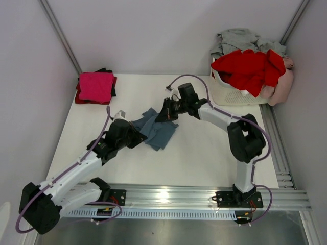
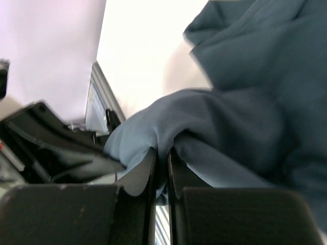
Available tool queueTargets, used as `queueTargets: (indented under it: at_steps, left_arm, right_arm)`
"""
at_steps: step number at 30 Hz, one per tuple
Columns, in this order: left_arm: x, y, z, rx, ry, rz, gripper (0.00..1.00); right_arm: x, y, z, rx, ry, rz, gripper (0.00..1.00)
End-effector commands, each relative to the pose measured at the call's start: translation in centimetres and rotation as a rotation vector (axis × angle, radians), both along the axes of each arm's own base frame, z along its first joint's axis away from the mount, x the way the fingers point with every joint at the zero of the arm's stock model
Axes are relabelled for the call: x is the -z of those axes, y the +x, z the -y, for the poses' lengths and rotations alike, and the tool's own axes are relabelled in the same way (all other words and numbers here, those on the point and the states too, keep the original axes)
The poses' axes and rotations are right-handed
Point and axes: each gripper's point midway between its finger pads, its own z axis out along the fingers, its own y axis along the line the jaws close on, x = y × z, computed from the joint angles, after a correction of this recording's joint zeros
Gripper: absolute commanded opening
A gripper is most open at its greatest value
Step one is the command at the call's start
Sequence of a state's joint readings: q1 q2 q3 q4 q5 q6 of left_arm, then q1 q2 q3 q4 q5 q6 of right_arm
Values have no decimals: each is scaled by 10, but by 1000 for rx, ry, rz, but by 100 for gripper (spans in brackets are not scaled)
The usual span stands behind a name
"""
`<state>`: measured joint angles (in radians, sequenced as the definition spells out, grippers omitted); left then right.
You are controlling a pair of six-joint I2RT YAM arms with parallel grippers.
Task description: Fold and stack the t-shirts
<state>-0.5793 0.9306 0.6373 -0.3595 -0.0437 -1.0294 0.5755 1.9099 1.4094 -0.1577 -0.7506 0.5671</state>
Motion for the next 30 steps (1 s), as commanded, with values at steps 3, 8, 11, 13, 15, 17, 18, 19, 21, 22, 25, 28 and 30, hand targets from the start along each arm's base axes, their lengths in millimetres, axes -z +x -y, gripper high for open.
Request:
queueTargets:
  at_steps: [3, 8, 11, 13, 15, 17, 18, 19, 21, 22, 25, 28, 30]
  left_arm:
    - [-14, 34, 3, -81, -27, 30, 0]
    - [-15, 36, 3, -78, -27, 40, 0]
    - [-16, 41, -5, -129, -38, 54, 0]
    - [-15, 43, -8, -144, -38, 51, 0]
    - [-8, 44, -14, -168, -26, 20, 1]
    - [-1, 44, -21, -191, -16, -11, 11]
    - [2, 44, -22, -182, -8, -13, 16]
    - [6, 43, -22, -166, -14, -24, 33]
    - [12, 41, -23, -141, -16, -28, 53]
    - [11, 41, -26, -151, -16, -28, 74]
    - [13, 36, -37, -185, 3, -34, 94]
    - [6, 34, -43, -195, 19, -19, 99]
    - [-2, 35, -43, -180, 19, 7, 99]
  right_arm:
    - [-5, 47, -24, 9, 52, 36, 0]
    - [-15, 59, -28, 22, 65, 95, 0]
    - [-15, 69, -32, 34, 84, 78, 0]
    - [-26, 81, -38, 35, 105, 94, 0]
    - [-25, 92, -46, 36, 114, 95, 0]
    - [-14, 102, -50, 43, 105, 81, 8]
    - [-13, 105, -52, 45, 109, 82, 13]
    - [-21, 111, -56, 44, 125, 101, 25]
    - [-9, 120, -59, 47, 119, 88, 39]
    - [-18, 126, -63, 47, 134, 111, 41]
    - [-15, 137, -71, 43, 146, 121, 47]
    - [-7, 145, -73, 50, 145, 127, 51]
    - [-11, 146, -72, 62, 136, 144, 54]
